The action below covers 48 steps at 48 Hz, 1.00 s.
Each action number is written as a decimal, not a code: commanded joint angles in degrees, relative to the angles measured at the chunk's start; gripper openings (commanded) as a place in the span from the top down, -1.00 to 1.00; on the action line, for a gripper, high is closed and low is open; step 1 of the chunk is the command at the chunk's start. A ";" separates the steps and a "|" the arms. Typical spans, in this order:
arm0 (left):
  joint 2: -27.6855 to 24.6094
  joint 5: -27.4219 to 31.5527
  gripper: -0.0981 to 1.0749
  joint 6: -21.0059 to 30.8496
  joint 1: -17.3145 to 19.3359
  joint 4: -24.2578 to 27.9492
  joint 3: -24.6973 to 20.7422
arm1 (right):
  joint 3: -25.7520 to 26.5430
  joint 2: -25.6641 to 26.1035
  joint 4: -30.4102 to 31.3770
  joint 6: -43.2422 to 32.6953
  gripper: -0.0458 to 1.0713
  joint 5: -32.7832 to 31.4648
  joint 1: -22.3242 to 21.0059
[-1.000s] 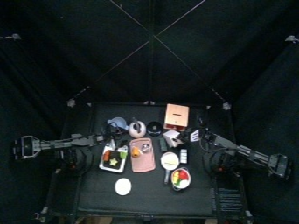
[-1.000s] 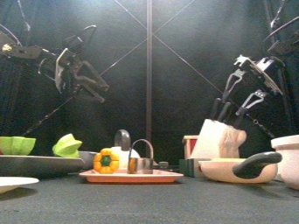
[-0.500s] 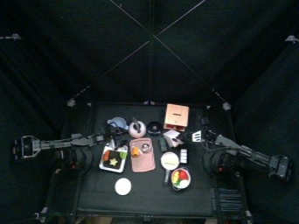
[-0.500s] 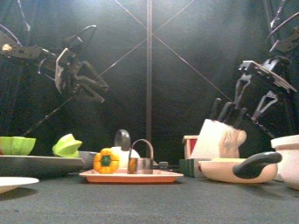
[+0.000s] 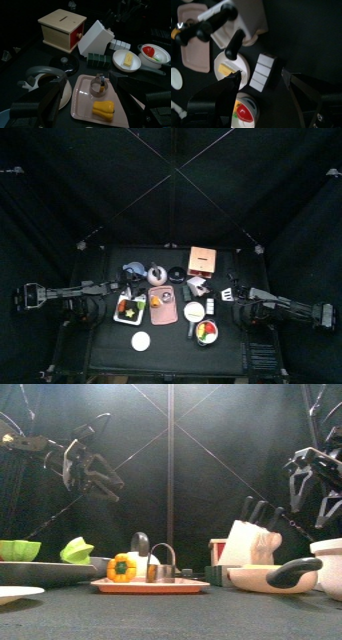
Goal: Grab white sushi roll
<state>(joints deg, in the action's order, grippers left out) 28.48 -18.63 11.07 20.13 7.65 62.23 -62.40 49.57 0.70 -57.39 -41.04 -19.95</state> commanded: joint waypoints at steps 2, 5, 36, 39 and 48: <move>0.44 -0.09 -0.87 -0.09 0.18 -0.09 -0.79 | -0.97 -2.90 -2.11 -0.18 -0.80 8.61 4.31; 0.44 -0.09 -0.87 -0.09 0.18 -0.09 -0.70 | -1.58 -4.31 -1.93 -1.76 -0.80 12.30 6.15; 1.05 -0.09 -0.87 -0.09 0.09 -0.18 -0.18 | 0.35 -11.95 41.75 -63.72 -0.80 -5.71 36.74; 1.05 -0.09 -0.87 -0.09 0.09 -0.09 -0.18 | 0.44 -13.18 44.74 -69.26 -0.80 -7.47 39.81; 1.05 -0.09 -0.87 -0.09 0.18 -0.18 -0.35 | 0.44 -18.37 46.85 -76.38 -0.80 -11.95 44.12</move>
<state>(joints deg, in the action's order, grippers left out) 29.27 -18.46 11.07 20.13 7.56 62.75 -63.19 33.05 47.11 -132.36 -51.42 22.94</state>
